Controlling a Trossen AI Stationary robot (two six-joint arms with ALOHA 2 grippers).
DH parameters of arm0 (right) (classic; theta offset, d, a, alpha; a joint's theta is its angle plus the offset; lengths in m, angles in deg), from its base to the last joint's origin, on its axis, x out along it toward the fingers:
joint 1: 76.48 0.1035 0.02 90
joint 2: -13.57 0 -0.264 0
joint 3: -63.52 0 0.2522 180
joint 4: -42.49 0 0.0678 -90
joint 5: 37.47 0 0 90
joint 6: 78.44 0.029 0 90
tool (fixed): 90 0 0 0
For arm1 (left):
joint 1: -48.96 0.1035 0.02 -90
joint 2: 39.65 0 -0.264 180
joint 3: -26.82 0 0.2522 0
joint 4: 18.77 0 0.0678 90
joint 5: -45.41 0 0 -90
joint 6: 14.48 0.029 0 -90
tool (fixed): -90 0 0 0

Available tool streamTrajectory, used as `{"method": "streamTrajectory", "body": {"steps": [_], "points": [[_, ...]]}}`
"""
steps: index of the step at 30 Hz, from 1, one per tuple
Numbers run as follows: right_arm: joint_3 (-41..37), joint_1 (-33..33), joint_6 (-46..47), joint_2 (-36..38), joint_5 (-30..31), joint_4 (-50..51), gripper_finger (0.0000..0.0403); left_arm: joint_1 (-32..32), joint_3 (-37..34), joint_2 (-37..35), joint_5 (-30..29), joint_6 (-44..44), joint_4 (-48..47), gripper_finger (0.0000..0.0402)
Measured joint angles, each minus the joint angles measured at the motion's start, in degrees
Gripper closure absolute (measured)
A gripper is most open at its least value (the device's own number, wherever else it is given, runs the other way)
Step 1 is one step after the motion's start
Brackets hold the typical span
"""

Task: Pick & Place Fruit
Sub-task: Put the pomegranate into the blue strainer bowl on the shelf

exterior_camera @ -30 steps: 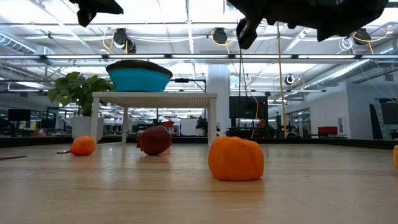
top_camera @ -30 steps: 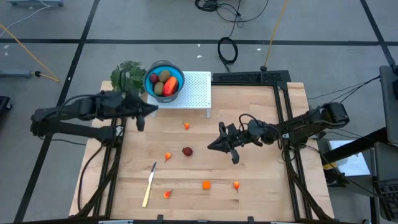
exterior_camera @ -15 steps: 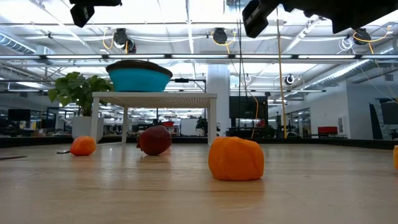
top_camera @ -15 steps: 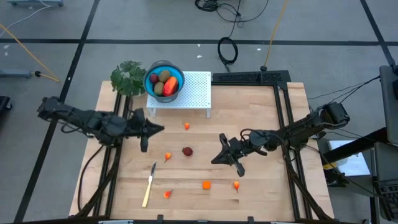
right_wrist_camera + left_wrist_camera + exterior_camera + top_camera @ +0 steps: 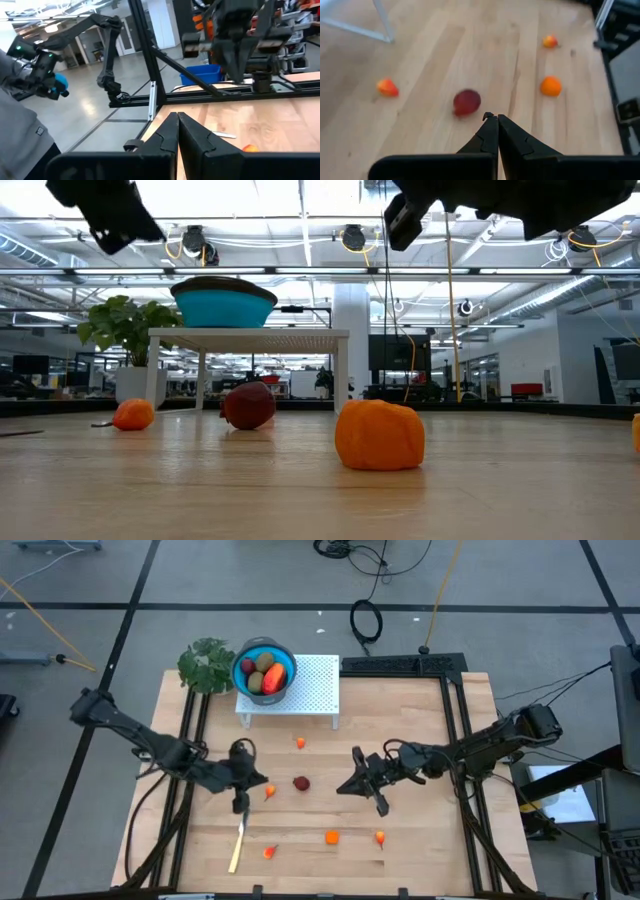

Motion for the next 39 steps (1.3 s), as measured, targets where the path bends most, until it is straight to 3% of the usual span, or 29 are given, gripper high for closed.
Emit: {"method": "streamTrajectory", "body": {"steps": [5, 11, 19, 32, 39], "points": [[0.0, -1.3, 0.13, 0.0, -0.06, 0.0, 0.0402, 2.85, 0.02, 2.91, 4.49, 1.59, -0.21, 0.0397], [0.0, -1.93, 0.05, 0.0, -0.18, 0.76, 0.0402, 4.57, 1.08, 7.65, 7.16, 12.15, 0.31, 0.0398], [-3.05, -1.89, -1.31, 2.33, -3.3, 1.28, 0.0402, 6.39, 9.43, 17.35, 8.7, 18.13, -0.67, 0.0399], [-20.92, -1.86, -0.89, 23.38, -3.88, 1.35, 0.0402, 9.62, 24.1, 32.74, 8.84, 18.15, -3.58, 0.0397], [-28.49, -2.35, 4.08, 35.54, -6.37, 4.51, 0.0402, 10.66, 27.19, 36.91, 10.38, 14.99, -4.85, 0.0396]]}}
